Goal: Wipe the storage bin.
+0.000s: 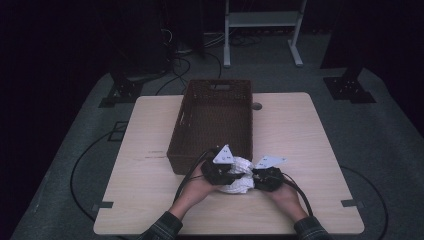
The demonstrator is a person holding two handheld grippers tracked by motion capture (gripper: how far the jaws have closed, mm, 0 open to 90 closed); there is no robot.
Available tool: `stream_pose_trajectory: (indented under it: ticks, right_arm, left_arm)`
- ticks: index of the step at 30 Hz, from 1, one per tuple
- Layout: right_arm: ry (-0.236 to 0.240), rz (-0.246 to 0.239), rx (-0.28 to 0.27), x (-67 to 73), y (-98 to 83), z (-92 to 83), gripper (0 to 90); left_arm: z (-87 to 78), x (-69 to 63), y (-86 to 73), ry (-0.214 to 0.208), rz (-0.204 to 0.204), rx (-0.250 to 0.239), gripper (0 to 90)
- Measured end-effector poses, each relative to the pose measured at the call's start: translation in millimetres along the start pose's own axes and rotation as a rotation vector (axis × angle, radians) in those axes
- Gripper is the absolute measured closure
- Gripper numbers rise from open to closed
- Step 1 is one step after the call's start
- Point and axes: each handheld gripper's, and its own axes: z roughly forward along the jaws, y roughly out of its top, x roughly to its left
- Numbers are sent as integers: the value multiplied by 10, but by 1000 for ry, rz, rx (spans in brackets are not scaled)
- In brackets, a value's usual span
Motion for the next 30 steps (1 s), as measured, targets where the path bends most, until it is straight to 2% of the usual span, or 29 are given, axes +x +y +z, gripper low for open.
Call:
stream_pose_trajectory:
  ticks: [7, 14, 16, 19, 24, 30]
  right_arm:
    - [-1, 2, 0, 1, 1, 0, 638]
    - [-1, 0, -3, 0, 0, 1, 639]
    - [-1, -2, -4, -2, 0, 2, 638]
    - [-1, -4, -3, -5, -1, 2, 639]
    - [-4, -4, -3, -4, -3, 0, 641]
    - [-2, -12, -2, -15, -6, -3, 644]
  left_arm:
    - [167, 14, -103, -14, -1, 50, 676]
    - [334, 17, -238, -27, -25, 105, 678]
    - [315, 16, -228, -27, -25, 99, 677]
    - [203, -3, -160, -35, -14, 82, 677]
    - [74, -25, -110, -45, -30, 55, 676]
    - [-144, -12, -140, -51, -41, 54, 675]
